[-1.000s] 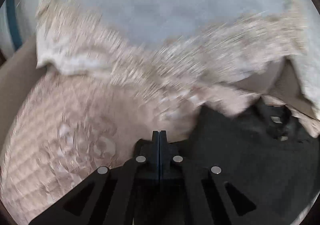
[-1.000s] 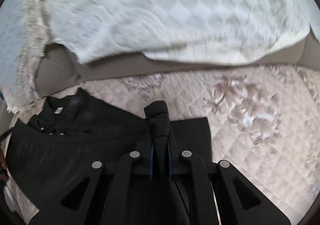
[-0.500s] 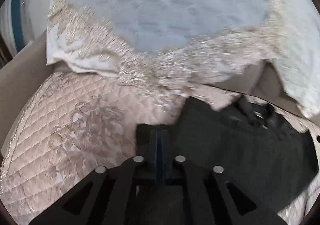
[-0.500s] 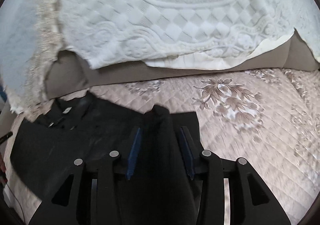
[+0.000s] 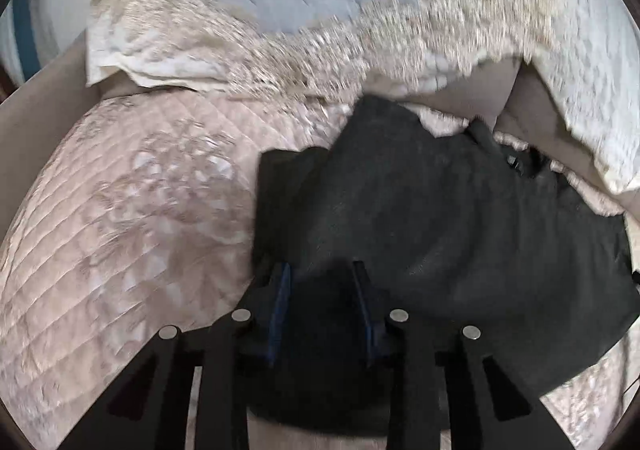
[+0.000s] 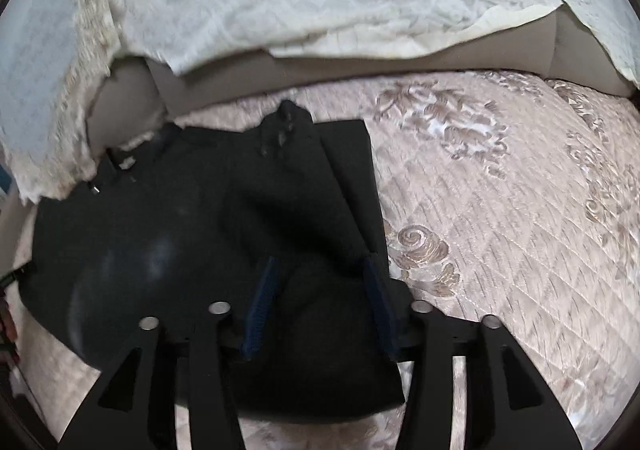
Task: Fold large clothes
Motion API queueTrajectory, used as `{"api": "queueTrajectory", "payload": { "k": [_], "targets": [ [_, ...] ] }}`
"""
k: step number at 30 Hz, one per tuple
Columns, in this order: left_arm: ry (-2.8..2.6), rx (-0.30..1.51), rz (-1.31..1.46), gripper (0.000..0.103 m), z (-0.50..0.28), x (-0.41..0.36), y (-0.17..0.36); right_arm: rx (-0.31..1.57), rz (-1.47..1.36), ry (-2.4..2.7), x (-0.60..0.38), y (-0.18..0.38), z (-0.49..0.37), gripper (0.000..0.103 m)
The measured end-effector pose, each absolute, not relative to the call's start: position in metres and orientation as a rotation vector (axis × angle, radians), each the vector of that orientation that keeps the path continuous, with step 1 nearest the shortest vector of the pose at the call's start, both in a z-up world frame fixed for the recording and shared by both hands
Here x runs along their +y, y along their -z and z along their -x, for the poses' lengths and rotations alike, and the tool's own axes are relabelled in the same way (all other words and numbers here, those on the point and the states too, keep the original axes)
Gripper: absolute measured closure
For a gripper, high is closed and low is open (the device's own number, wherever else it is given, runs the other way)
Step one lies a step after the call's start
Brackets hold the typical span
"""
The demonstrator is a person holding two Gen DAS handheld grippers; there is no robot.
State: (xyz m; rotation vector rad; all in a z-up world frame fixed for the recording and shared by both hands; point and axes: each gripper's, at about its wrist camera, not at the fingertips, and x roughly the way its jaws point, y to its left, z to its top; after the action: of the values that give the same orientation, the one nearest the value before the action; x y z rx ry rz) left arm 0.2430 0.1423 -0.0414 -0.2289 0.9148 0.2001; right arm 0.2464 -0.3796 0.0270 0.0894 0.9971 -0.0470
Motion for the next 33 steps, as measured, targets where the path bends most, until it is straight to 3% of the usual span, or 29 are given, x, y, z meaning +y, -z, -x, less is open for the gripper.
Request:
{"api": "queueTrajectory", "payload": {
  "k": [3,5,7,9,13,20,26,29,30,31,32,33],
  "targets": [
    [-0.200,0.884,0.305,0.066,-0.213,0.152,0.031,0.987,-0.166,0.054,-0.385,-0.034,-0.232,0.042],
    [-0.194,0.874,0.373,0.056,-0.190,0.157,0.027,0.997,-0.224,0.067,-0.389,-0.034,-0.220,0.040],
    [-0.179,0.871,0.443,0.039,-0.169,0.159,0.028,0.988,-0.298,0.078,-0.394,-0.034,-0.202,0.037],
    [-0.160,0.891,0.498,0.036,-0.158,0.159,0.037,0.981,-0.377,0.078,-0.399,-0.030,-0.187,0.035],
    [-0.160,0.954,0.608,0.033,-0.161,0.161,0.061,0.984,-0.528,0.084,-0.406,-0.019,-0.171,0.034],
    [-0.186,0.882,0.680,0.026,-0.183,0.168,0.058,0.892,-0.608,0.138,-0.420,-0.031,-0.148,0.032],
    [-0.222,0.874,0.728,0.024,-0.198,0.175,0.071,0.960,-0.720,0.041,-0.423,0.000,-0.153,0.030],
    [-0.241,0.868,0.709,0.026,-0.207,0.175,0.071,0.934,-0.702,0.027,-0.418,0.006,-0.172,0.030],
    [-0.250,0.864,0.700,0.038,-0.209,0.176,0.070,0.927,-0.699,0.029,-0.417,0.006,-0.182,0.030],
    [-0.249,0.862,0.684,0.060,-0.212,0.176,0.070,0.933,-0.697,0.039,-0.417,0.008,-0.190,0.029],
    [-0.246,0.875,0.678,0.068,-0.216,0.177,0.071,0.938,-0.696,0.045,-0.417,0.009,-0.196,0.030],
    [-0.253,0.891,0.682,0.076,-0.219,0.178,0.072,0.939,-0.694,0.054,-0.417,0.009,-0.203,0.046]
  ]
}}
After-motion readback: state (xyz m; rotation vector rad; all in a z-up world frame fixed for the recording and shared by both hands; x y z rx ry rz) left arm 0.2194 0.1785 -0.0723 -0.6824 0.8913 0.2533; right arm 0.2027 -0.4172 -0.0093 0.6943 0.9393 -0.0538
